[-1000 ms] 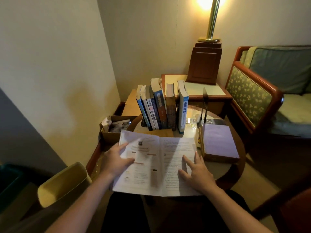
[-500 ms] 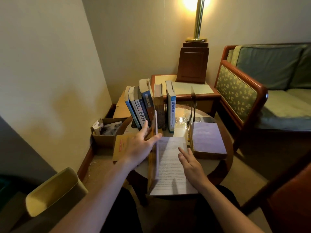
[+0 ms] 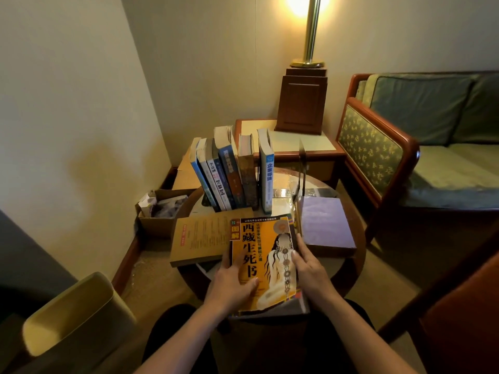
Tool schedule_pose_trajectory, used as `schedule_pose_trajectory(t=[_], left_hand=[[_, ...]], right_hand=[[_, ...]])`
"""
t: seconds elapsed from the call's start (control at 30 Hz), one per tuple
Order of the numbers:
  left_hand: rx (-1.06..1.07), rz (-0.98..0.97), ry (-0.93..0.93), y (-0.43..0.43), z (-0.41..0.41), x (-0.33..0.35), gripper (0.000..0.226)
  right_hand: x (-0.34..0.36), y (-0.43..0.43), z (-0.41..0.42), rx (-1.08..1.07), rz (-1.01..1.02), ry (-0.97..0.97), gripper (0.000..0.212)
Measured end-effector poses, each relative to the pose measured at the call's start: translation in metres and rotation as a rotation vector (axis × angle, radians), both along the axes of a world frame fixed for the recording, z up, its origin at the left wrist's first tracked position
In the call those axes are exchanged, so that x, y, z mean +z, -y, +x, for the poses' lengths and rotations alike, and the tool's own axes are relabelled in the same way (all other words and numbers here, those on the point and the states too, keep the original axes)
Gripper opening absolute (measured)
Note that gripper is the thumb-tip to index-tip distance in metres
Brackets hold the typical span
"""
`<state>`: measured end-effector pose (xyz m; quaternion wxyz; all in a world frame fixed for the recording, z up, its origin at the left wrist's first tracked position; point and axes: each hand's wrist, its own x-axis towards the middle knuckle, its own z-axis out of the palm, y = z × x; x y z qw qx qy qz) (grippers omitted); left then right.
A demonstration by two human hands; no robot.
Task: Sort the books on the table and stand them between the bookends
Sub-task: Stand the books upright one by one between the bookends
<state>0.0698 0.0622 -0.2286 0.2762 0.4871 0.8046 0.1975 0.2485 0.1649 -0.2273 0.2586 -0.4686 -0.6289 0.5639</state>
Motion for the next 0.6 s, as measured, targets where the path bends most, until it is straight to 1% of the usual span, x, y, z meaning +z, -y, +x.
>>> schedule_pose_trajectory(t=[0.1,0.17,0.23,0.3,0.37,0.5,0.6], left_hand=[[0.004,0.018,0.02,0.001,0.001,-0.004,0.08],[0.023,0.027,0.095,-0.002,0.003,-0.004,0.077],[0.077,0.071,0.223,-0.004,0.006,-0.001,0.071],[0.146,0.152,0.404,-0.003,0.006,0.004,0.065],[0.212,0.218,0.505,-0.001,0.004,0.007,0.06],[0.311,0.273,0.643,0.003,-0.002,0.011,0.058],[0.351,0.256,0.861,0.003,-0.007,0.022,0.05]], right_hand=[[0.0,-0.001,-0.004,0.062,-0.024,0.102,0.059],[0.002,-0.003,-0.005,0.107,-0.053,0.141,0.063],[0.004,-0.005,-0.002,0.135,-0.069,0.188,0.067],[0.003,-0.006,0.001,0.158,-0.072,0.246,0.071],[-0.001,-0.005,0.002,0.17,-0.043,0.284,0.072],[-0.005,-0.001,0.002,0.165,-0.044,0.217,0.076],[-0.007,0.001,0.003,0.148,-0.061,0.162,0.072]])
